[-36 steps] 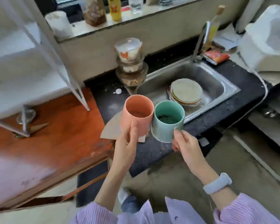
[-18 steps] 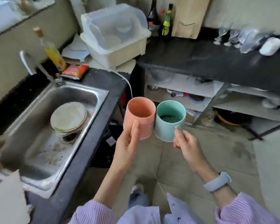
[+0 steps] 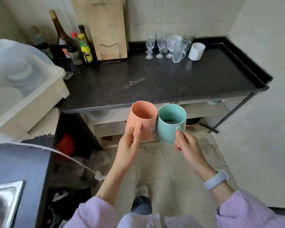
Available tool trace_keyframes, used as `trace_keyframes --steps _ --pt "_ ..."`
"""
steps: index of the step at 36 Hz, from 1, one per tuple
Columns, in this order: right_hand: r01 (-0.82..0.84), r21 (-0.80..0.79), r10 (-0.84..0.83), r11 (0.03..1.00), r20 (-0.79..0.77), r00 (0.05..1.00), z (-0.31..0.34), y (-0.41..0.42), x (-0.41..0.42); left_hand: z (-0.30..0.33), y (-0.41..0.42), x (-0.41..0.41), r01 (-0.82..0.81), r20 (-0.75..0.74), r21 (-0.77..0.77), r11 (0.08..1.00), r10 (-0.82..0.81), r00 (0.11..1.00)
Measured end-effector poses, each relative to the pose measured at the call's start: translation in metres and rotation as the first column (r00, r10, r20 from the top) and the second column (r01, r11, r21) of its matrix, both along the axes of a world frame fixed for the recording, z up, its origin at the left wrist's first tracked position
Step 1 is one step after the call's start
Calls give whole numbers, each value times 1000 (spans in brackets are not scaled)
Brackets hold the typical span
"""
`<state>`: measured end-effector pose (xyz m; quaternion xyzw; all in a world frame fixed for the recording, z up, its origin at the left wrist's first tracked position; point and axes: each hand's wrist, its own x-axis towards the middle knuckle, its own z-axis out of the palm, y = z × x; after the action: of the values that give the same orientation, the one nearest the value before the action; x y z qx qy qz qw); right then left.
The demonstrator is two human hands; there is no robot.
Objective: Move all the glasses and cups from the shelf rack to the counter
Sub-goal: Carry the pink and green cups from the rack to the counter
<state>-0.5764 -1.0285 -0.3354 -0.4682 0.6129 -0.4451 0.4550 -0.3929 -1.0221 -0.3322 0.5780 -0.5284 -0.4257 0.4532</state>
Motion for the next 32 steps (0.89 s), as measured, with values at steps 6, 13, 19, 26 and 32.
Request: trace_keyframes --steps 6,13,19,26,32 --pt "72 16 -72 997 5 997 -1 -91 -21 -1 -114 -19 113 37 -1 994 -113 993" --pt "124 23 -124 992 7 992 -19 -183 -51 -17 -223 -54 176 8 27 984 -177 984" --pt "127 58 -127 990 -8 992 -39 -275 -79 -40 -309 -83 147 -35 103 984 -144 989" --pt "12 172 -16 985 23 1000 -68 -388 -103 -72 -406 -107 2 -58 209 978 11 998" --pt "-56 226 50 972 30 998 -89 -469 -104 -97 -474 -112 -95 -47 282 955 113 992"
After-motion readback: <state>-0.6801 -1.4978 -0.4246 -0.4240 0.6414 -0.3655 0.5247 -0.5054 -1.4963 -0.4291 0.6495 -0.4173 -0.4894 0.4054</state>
